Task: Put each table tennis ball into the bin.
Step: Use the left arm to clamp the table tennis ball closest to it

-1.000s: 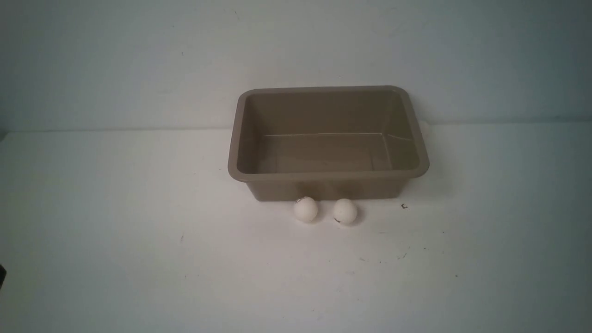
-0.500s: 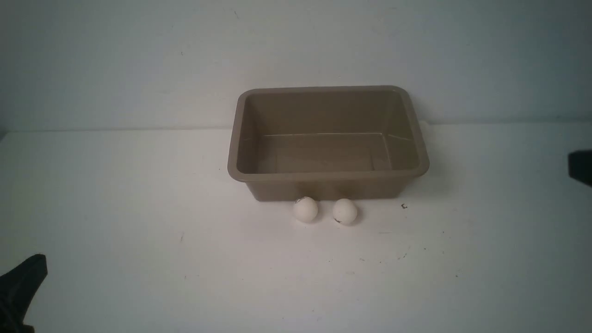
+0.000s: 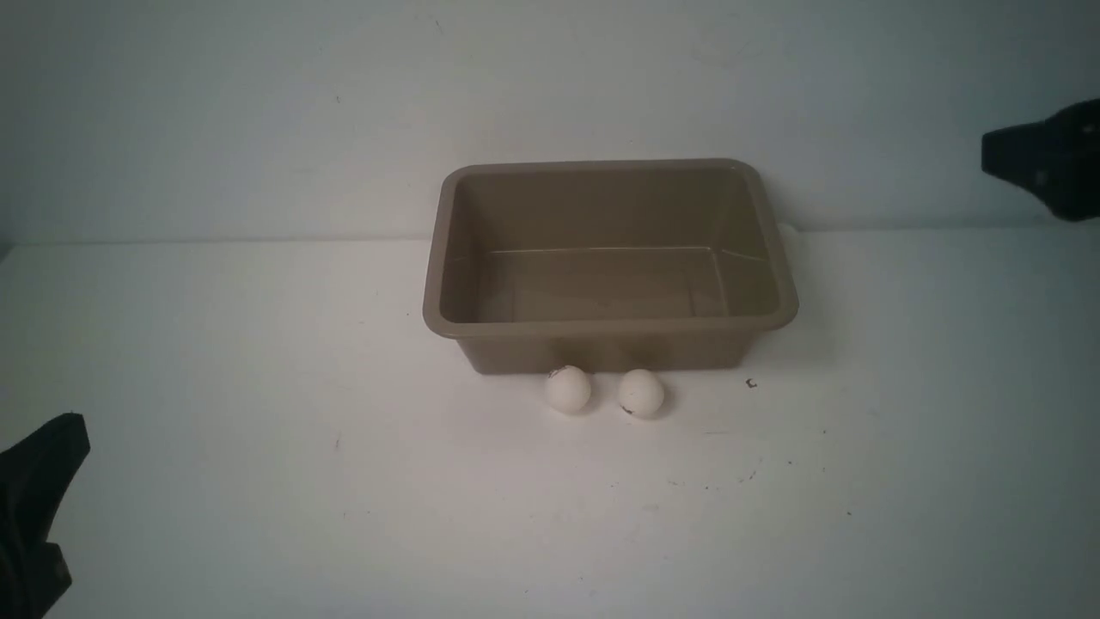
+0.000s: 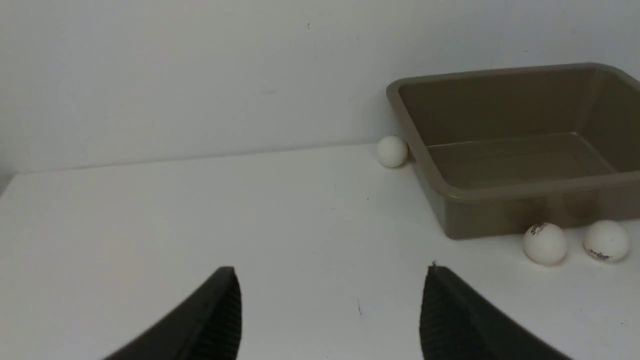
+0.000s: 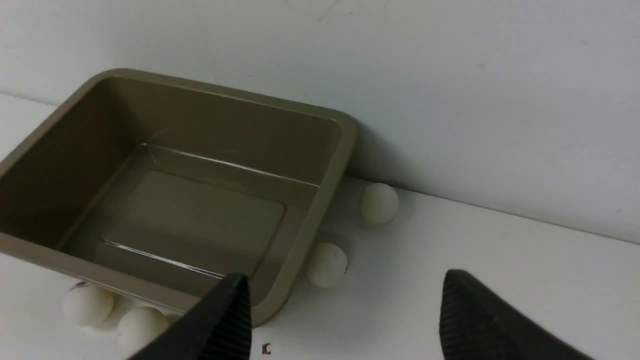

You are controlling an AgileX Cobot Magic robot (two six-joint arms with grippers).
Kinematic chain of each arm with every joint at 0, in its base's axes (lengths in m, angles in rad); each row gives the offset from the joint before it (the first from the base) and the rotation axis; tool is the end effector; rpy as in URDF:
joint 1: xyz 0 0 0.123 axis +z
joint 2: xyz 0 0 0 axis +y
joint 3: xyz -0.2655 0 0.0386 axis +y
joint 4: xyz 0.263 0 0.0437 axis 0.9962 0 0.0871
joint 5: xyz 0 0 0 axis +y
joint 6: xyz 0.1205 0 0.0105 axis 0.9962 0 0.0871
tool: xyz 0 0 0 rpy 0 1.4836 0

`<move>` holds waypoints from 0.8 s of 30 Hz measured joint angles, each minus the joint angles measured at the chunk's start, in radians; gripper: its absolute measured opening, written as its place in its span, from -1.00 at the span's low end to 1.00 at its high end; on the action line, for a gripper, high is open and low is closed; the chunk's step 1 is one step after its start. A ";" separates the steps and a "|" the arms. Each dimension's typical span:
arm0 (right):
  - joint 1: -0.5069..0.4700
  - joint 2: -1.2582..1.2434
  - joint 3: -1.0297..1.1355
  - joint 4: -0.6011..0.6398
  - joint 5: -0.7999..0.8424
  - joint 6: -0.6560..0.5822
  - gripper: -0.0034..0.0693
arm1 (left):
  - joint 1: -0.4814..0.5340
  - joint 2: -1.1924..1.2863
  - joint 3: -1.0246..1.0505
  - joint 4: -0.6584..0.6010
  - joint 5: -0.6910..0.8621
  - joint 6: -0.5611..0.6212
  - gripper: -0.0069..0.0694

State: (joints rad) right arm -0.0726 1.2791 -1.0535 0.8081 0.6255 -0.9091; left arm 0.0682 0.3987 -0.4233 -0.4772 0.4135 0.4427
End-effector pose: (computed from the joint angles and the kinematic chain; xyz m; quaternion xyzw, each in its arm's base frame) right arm 0.3200 0.0281 0.3101 -0.1582 0.8551 0.1269 0.4771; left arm 0.1482 -0.0123 0.2812 0.0297 0.7908 -0.0526 0.6091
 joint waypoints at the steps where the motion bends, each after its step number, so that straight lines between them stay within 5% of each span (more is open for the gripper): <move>1: 0.000 0.026 -0.018 0.000 0.007 0.002 0.36 | 0.000 0.000 -0.005 0.000 0.000 0.000 0.32; 24: -0.026 0.734 -0.618 -0.078 0.264 0.363 0.36 | 0.000 0.000 -0.018 -0.002 0.069 0.045 0.32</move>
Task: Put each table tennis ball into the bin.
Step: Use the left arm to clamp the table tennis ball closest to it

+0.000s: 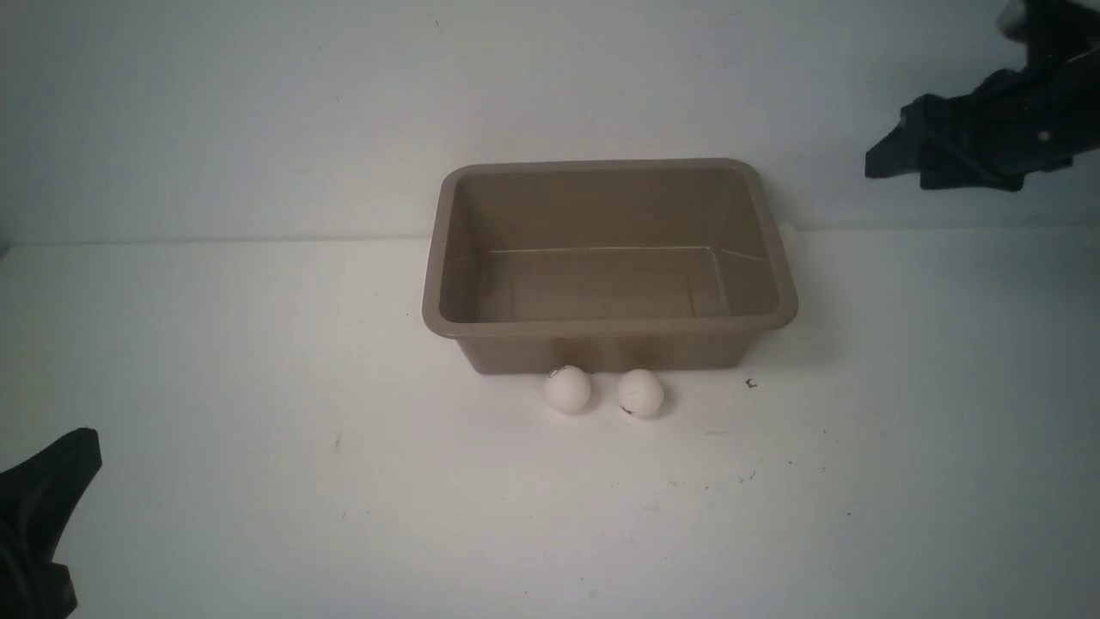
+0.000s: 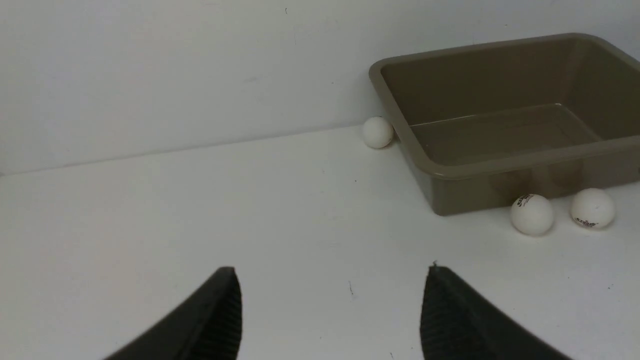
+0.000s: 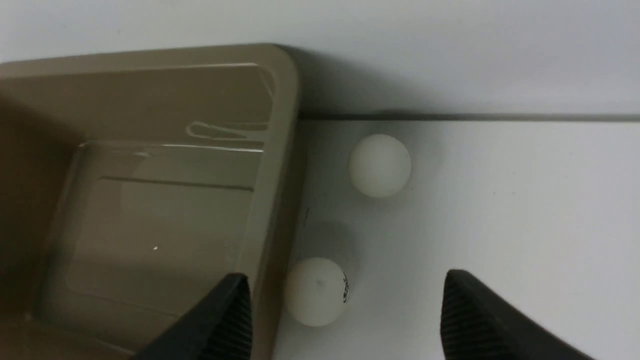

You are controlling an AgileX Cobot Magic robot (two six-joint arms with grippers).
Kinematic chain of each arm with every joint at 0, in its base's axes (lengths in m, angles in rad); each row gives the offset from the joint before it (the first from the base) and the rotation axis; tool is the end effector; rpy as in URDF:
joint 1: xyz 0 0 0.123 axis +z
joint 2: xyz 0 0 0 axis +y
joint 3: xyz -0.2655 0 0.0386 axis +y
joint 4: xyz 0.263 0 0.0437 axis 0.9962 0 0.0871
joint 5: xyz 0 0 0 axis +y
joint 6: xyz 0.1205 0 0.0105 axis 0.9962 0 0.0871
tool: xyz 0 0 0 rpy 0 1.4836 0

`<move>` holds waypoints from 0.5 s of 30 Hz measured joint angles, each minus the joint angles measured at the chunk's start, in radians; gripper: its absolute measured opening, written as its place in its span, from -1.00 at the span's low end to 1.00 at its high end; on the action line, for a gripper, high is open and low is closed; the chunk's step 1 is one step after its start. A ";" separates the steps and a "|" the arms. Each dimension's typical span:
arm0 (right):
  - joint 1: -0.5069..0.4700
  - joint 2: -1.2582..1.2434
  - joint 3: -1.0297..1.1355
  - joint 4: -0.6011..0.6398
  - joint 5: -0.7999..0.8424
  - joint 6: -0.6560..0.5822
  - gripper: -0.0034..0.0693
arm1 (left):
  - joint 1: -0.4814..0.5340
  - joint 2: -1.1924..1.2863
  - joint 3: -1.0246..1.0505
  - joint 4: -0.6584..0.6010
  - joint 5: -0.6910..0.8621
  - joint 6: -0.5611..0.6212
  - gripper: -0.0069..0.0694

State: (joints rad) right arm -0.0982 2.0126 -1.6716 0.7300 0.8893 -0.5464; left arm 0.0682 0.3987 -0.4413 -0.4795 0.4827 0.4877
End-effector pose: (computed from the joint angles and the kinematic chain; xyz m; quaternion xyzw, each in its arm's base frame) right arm 0.4709 0.0166 0.2128 -0.0460 0.9258 0.2394 0.2890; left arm 0.1453 -0.0161 0.2810 0.0588 0.8021 -0.0502 0.5921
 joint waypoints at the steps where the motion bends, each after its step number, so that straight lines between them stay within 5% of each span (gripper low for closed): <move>1: 0.000 0.033 -0.021 0.014 0.005 0.000 0.36 | 0.000 0.000 0.000 0.000 0.000 0.000 0.32; 15: 0.039 0.310 -0.294 0.041 0.023 -0.045 0.50 | 0.000 0.000 0.000 0.000 0.009 0.038 0.32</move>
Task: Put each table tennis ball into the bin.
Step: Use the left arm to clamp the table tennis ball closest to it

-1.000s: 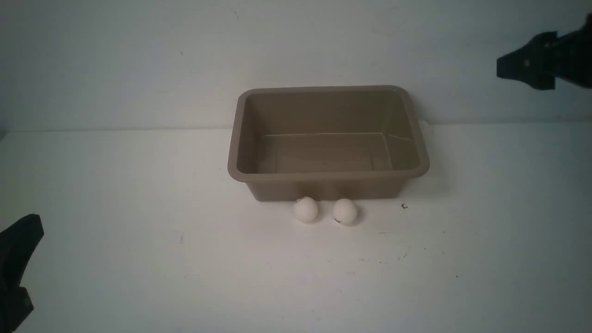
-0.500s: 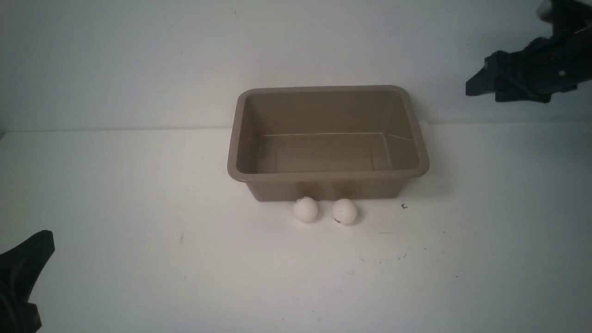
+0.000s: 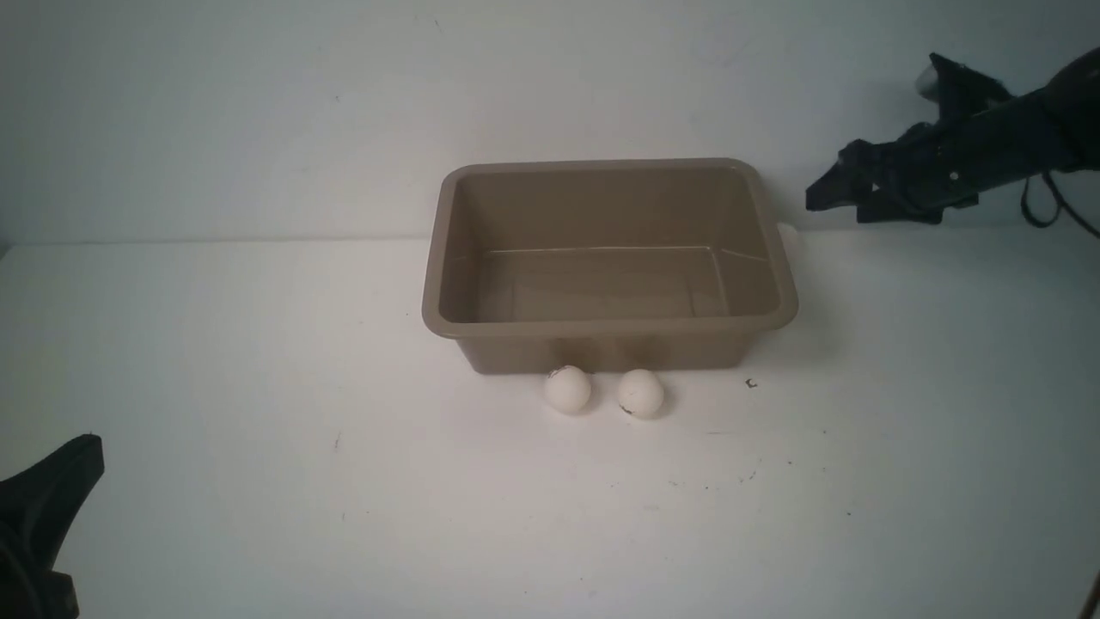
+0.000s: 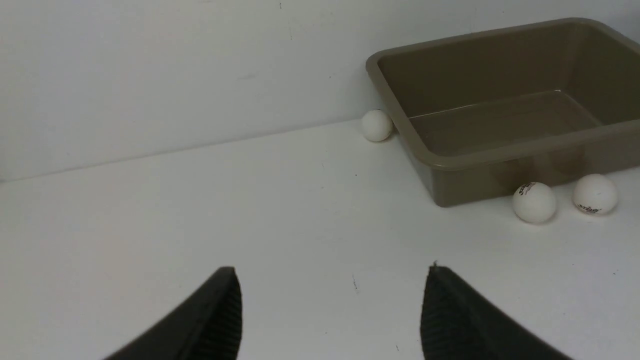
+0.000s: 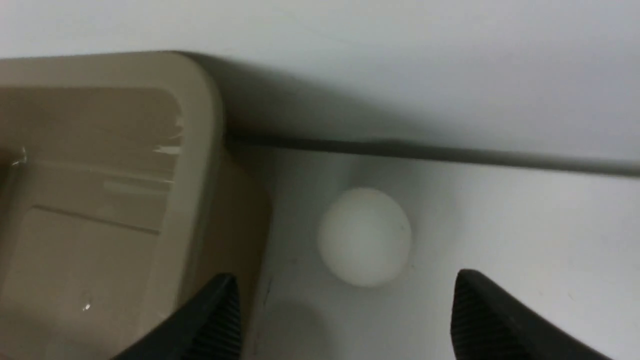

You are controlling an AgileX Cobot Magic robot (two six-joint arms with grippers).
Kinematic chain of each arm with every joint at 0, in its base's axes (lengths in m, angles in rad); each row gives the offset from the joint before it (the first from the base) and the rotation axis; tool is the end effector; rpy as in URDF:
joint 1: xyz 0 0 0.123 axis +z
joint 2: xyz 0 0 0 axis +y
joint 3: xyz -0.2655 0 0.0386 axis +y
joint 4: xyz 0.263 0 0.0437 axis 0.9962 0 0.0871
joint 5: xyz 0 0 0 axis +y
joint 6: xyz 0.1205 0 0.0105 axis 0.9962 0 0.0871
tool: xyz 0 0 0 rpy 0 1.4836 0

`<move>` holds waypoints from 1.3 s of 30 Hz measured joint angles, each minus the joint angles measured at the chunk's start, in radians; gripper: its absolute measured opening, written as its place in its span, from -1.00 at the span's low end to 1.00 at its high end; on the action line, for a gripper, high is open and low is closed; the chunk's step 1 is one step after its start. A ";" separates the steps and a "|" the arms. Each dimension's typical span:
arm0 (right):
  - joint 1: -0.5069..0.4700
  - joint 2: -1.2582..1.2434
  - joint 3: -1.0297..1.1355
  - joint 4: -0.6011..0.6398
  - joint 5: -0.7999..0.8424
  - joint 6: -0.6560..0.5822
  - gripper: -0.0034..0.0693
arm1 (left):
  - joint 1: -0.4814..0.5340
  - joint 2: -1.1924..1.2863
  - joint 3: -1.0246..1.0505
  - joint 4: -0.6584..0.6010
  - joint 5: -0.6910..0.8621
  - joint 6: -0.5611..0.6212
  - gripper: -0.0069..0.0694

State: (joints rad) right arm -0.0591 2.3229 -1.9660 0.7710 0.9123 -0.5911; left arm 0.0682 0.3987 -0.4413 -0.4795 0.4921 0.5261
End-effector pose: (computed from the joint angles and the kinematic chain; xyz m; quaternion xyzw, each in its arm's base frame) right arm 0.5273 0.0356 0.1537 -0.0766 0.9214 0.2615 0.2770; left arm 0.1449 -0.0165 0.2800 0.0758 0.8032 -0.0404 0.5896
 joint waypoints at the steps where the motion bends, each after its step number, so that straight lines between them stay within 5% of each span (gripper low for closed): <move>1: 0.003 0.002 -0.003 0.000 0.000 0.000 0.50 | 0.000 0.000 0.000 0.000 0.000 0.000 0.32; 18: 0.058 0.055 -0.062 -0.065 -0.080 0.086 0.51 | 0.000 0.000 0.000 0.000 0.035 0.047 0.32; 31: 0.043 0.074 -0.230 -0.042 0.076 0.047 0.51 | 0.000 0.000 0.000 -0.001 0.039 0.048 0.32; 39: 0.026 0.074 -0.279 -0.206 0.096 0.146 0.51 | 0.000 0.000 0.000 0.005 0.039 0.056 0.32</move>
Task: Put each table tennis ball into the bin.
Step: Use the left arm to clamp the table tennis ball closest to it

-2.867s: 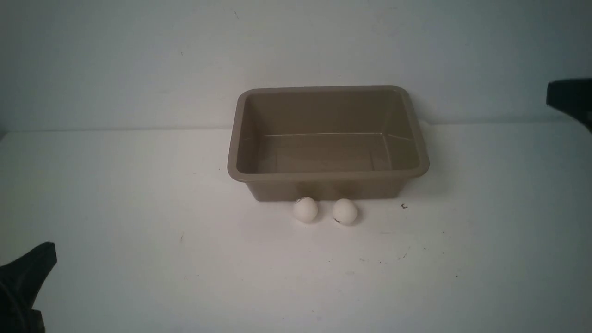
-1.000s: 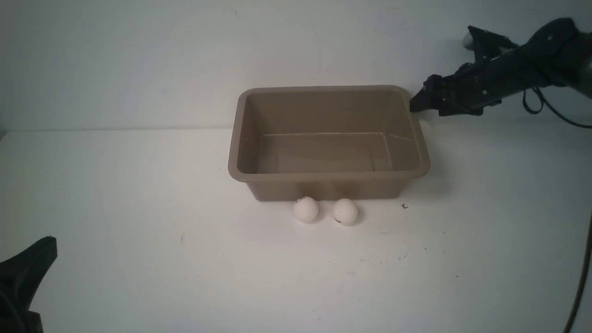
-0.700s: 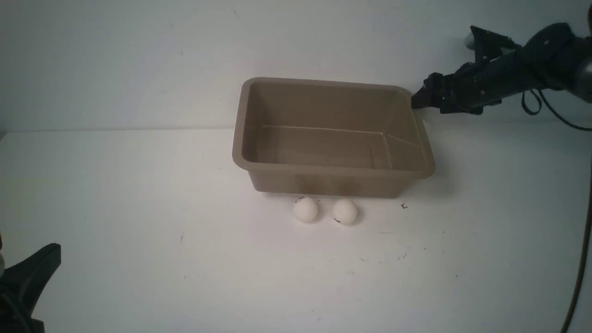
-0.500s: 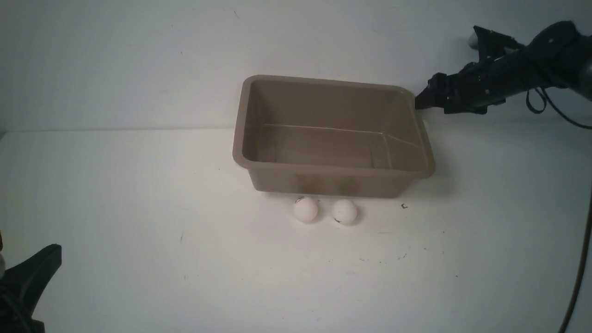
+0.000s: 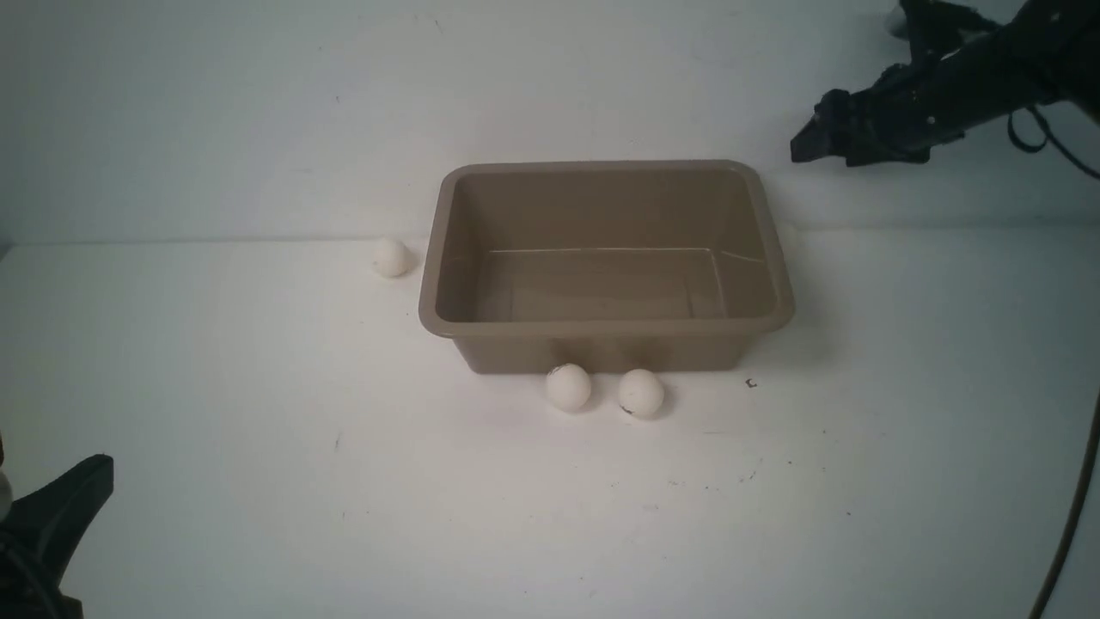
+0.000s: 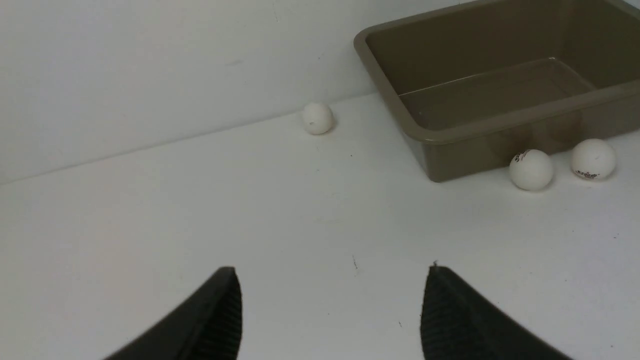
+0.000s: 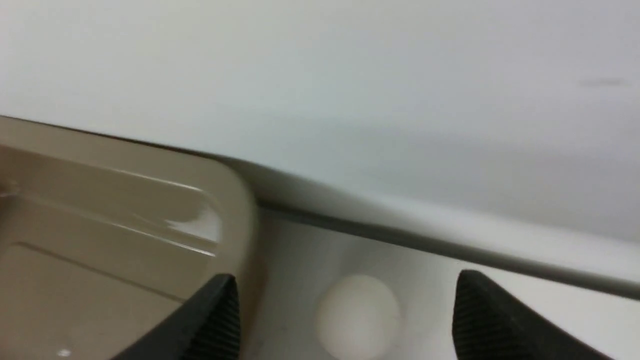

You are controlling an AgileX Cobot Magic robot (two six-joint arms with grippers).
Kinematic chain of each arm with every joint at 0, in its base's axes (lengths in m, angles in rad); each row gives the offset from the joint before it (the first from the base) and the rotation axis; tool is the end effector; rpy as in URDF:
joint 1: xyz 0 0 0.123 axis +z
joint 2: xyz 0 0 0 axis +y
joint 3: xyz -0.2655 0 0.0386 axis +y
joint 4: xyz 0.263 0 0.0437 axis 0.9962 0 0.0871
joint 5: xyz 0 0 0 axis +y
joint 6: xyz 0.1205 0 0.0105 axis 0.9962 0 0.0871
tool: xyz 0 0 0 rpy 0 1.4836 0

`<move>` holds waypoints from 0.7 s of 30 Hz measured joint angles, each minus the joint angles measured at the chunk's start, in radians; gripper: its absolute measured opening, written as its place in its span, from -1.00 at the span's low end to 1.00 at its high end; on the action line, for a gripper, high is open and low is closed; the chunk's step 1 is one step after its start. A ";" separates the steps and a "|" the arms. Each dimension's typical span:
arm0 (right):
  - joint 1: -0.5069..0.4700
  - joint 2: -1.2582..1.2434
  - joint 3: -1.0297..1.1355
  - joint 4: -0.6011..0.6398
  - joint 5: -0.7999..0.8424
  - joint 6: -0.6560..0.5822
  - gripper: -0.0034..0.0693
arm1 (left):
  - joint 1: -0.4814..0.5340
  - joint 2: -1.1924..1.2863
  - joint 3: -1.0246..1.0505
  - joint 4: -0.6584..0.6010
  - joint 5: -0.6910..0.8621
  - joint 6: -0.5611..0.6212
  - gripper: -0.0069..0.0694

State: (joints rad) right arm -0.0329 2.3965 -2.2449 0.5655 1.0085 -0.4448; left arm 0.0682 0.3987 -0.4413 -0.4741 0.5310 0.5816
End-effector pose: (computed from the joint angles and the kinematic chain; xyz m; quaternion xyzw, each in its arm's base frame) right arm 0.5482 0.0368 0.1877 -0.1061 0.9286 0.2019 0.2927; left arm 0.1433 -0.0183 0.2759 0.1060 0.8102 -0.0286 0.5759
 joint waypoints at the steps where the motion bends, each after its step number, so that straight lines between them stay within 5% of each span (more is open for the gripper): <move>1: -0.001 0.000 0.000 -0.012 0.009 0.003 0.51 | 0.000 0.000 0.000 0.000 0.000 0.000 0.32; 13: -0.001 0.075 -0.001 -0.015 0.025 0.008 0.51 | 0.000 0.000 0.000 0.002 -0.001 0.000 0.32; 21: -0.001 0.132 -0.001 0.087 -0.008 -0.040 0.51 | 0.000 0.000 0.000 0.002 -0.001 0.000 0.32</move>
State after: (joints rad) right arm -0.0341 2.5287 -2.2461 0.6528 1.0002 -0.4847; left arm 0.0682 0.3987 -0.4413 -0.4723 0.5301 0.5816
